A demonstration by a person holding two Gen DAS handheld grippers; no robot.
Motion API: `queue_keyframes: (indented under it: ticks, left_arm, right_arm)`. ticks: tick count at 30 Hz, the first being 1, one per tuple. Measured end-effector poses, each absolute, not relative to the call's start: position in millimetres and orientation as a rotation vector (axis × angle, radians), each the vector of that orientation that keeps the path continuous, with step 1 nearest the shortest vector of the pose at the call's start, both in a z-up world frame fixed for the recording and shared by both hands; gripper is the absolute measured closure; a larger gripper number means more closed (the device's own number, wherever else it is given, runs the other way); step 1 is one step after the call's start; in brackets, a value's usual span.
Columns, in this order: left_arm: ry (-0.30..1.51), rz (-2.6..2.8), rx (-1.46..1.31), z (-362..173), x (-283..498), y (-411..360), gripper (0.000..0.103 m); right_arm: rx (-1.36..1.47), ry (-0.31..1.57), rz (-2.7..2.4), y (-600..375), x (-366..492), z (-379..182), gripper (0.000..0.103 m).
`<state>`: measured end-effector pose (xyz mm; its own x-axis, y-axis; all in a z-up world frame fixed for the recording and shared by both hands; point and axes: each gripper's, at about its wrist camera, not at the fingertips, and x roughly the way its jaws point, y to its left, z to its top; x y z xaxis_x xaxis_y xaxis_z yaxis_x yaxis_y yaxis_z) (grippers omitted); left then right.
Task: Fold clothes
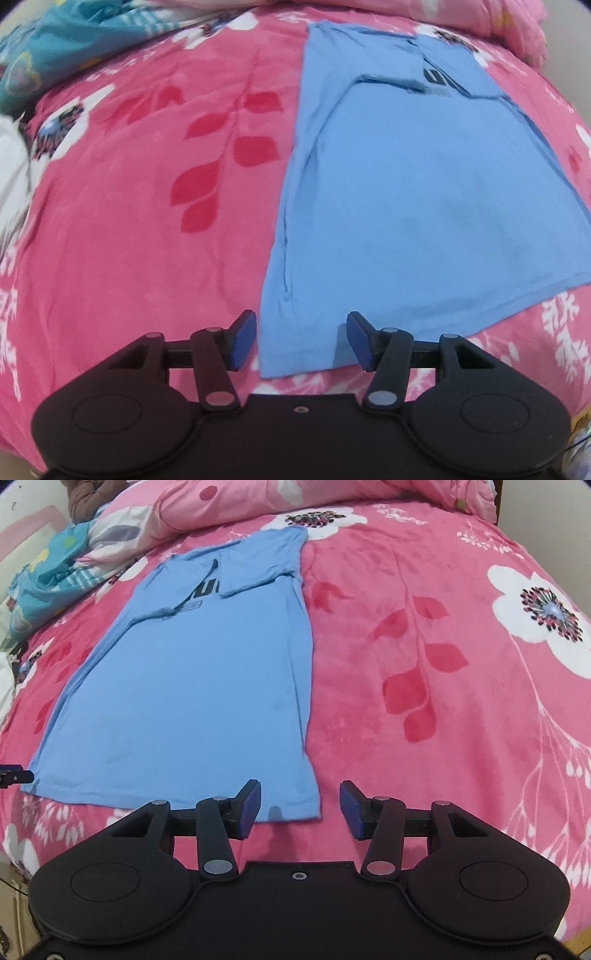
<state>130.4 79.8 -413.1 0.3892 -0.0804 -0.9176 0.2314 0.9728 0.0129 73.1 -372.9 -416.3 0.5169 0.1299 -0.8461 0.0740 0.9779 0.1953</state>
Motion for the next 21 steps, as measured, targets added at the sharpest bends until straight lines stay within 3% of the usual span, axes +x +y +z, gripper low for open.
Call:
queue_keyframes:
  ticks: [21]
  left_arm:
    - [1.24, -0.175, 0.091, -438.2, 150.8, 77.0, 0.051]
  right_arm:
    - [0.234, 1.089, 0.075, -357.8, 96.9, -449.6, 0.052]
